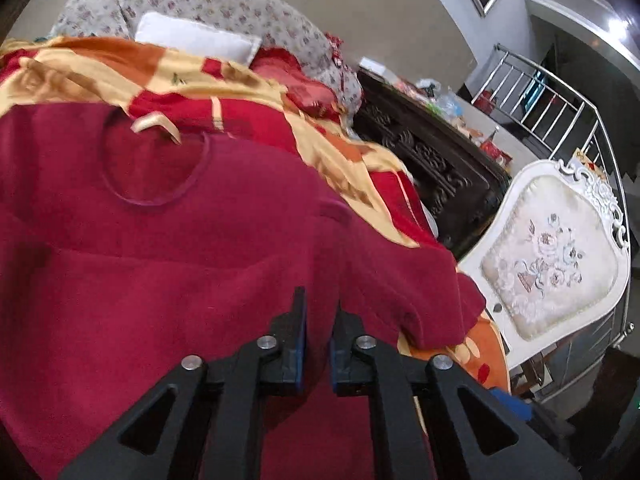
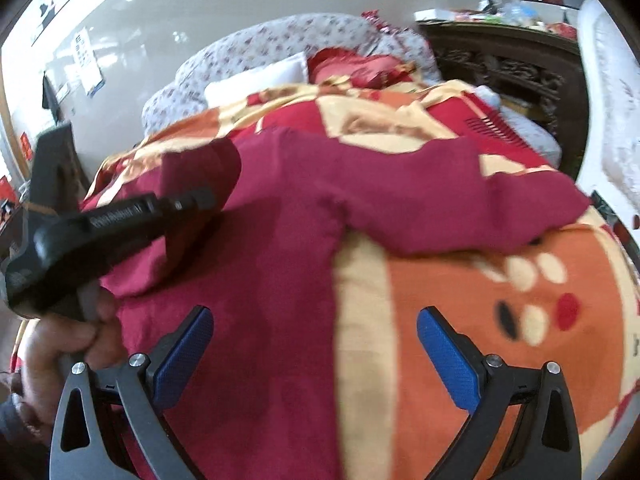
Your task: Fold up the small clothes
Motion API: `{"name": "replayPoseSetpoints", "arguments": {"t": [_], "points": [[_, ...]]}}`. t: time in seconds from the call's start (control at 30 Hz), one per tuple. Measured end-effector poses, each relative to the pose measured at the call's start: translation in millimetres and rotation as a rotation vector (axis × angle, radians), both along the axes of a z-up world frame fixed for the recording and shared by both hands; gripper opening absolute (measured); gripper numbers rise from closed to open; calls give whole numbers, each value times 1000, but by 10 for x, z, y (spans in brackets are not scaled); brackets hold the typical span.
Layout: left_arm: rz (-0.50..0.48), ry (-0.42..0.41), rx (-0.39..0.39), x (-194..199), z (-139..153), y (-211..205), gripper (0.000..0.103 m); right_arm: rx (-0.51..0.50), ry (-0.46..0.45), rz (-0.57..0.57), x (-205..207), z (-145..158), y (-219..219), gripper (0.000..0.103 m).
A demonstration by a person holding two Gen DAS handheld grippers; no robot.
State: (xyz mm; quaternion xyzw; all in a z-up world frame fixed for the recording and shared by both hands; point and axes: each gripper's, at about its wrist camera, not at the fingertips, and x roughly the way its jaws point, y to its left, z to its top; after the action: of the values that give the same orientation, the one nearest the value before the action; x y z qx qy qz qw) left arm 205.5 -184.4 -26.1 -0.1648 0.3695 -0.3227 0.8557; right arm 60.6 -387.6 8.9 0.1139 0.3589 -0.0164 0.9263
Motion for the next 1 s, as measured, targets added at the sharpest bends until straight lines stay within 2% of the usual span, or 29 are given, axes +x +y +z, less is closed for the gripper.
{"name": "replayPoseSetpoints", "arguments": {"t": [0.03,0.07,0.1,0.13,0.23,0.27,0.33,0.43,0.47,0.53,0.6,0.67,0.73,0.83,0.93,1.0], "points": [[-14,22,6,36,-19,-63,30,-9,1,-8,-12,17,-50,103],[-19,43,10,29,-44,-81,53,-12,1,-14,-22,39,-103,103],[-22,44,7,5,-51,-84,66,-14,2,-17,-22,53,-136,103],[-24,39,2,-39,-35,-65,69,-19,2,-20,-2,83,-170,103],[-80,46,-35,-209,57,106,70,-19,-6,-11,46,131,-218,103],[-84,36,-21,-284,96,210,70,-15,-3,-4,68,137,-232,103],[-48,-1,55,-375,177,467,70,3,-4,10,136,135,-252,103],[66,-64,150,-393,248,943,70,40,-29,88,309,170,-203,103],[152,-82,191,-355,269,1192,70,56,-42,121,395,185,-174,103],[252,-72,203,-272,262,1489,70,65,-77,197,555,216,-67,103],[368,-43,188,-131,180,1785,57,50,-112,296,674,249,103,102],[404,20,162,-6,61,1882,49,20,-112,396,797,240,310,95],[418,53,157,88,-48,1871,46,-45,-71,463,981,183,539,90],[443,47,216,116,-125,1747,46,-146,13,467,1278,27,661,85],[444,12,275,94,-178,1645,52,-193,163,356,1616,-284,466,81],[439,-2,275,91,-182,1596,57,-158,140,360,1649,-340,347,77]]}}
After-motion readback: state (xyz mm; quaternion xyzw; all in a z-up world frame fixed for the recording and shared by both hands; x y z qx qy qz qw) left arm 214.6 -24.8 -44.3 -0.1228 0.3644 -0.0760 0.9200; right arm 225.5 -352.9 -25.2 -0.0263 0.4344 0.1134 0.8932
